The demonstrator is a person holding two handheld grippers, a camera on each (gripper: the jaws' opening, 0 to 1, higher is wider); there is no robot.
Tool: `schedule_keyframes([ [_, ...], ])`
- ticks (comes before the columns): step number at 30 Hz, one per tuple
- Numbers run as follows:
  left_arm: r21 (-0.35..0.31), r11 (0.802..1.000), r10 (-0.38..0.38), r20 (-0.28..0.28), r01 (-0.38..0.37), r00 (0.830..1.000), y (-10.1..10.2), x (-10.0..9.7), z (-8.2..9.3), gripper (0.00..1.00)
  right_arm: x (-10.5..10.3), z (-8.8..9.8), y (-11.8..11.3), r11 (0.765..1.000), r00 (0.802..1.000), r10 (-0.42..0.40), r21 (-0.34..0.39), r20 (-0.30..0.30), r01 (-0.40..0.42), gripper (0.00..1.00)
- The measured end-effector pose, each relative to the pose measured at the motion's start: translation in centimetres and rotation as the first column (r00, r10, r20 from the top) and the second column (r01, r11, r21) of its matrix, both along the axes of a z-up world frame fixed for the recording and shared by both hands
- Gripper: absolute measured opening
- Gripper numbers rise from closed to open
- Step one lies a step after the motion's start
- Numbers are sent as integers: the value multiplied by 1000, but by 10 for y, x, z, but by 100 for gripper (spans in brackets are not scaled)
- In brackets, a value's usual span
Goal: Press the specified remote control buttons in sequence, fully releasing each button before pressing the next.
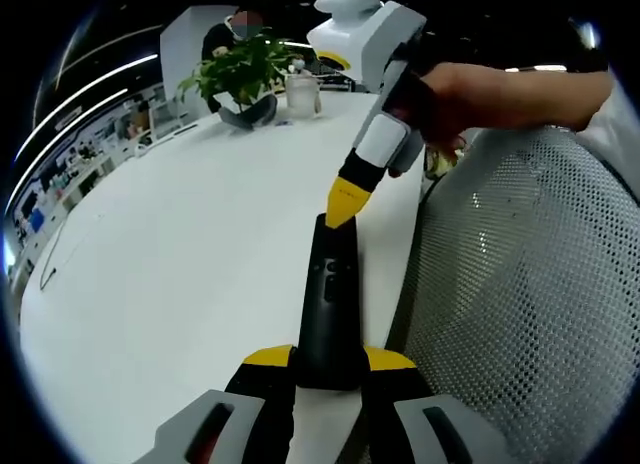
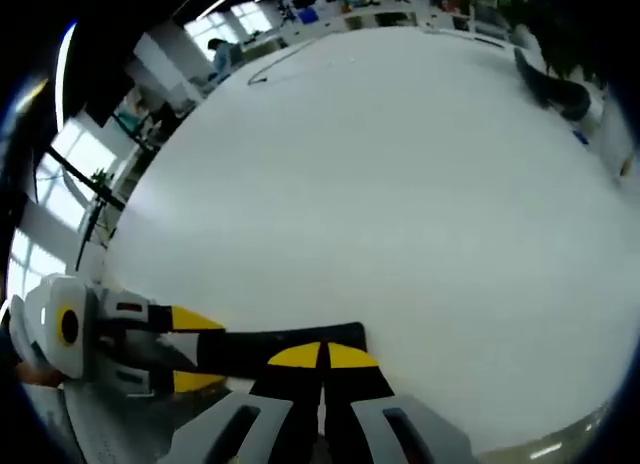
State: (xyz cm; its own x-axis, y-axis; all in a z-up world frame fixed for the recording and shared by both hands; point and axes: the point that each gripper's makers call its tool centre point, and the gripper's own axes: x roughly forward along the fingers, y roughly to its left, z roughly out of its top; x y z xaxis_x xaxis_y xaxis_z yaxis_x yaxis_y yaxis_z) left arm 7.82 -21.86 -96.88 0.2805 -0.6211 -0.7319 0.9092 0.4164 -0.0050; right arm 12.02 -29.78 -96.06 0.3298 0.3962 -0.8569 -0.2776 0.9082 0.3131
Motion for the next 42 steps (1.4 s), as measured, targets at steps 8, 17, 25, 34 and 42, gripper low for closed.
schedule_keyframes([
  [8,-33,999,-2,-4,2,1000,1,1,1,24,-1,1,0,996,996,-14,-83,93,22,0],
  [17,-11,1000,-4,-1,4,1000,-2,-1,1,24,-1,1,-5,996,994,-87,12,64,86,0],
  [25,-8,1000,-21,1,21,1000,0,-2,0,24,-1,2,0,998,996,-36,-40,76,39,0],
  [34,-19,998,-65,-2,65,998,3,-1,0,24,-1,1,0,995,995,-98,27,6,98,0],
  [42,-31,993,-113,11,113,994,2,0,0,24,-8,2,1,988,992,-115,101,-54,120,0],
])
